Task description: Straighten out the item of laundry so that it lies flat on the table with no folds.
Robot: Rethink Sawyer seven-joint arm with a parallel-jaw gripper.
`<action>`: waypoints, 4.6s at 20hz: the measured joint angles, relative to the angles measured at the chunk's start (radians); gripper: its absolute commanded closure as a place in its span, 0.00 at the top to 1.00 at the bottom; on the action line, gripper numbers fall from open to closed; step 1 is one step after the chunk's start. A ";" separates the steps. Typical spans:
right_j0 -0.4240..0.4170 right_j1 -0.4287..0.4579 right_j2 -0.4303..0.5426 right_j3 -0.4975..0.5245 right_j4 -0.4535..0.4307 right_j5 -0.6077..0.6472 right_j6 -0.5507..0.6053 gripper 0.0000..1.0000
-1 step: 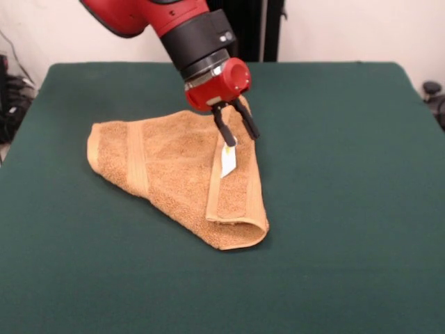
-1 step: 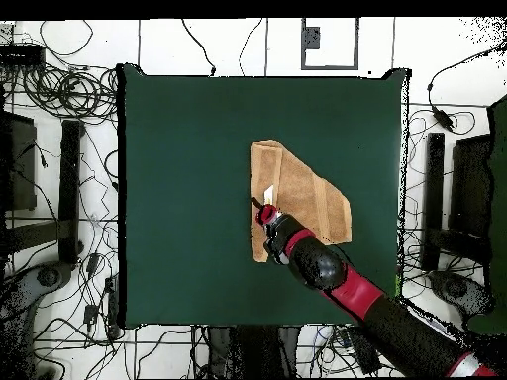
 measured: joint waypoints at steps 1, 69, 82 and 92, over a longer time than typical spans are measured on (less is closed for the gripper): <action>0.000 0.001 0.000 -0.001 -0.001 0.000 0.000 1.00; -0.027 0.020 0.008 -0.186 -0.179 0.103 0.000 1.00; -0.017 0.002 0.008 -0.182 -0.179 0.100 0.000 1.00; -0.017 0.007 0.008 -0.182 -0.179 0.100 0.000 1.00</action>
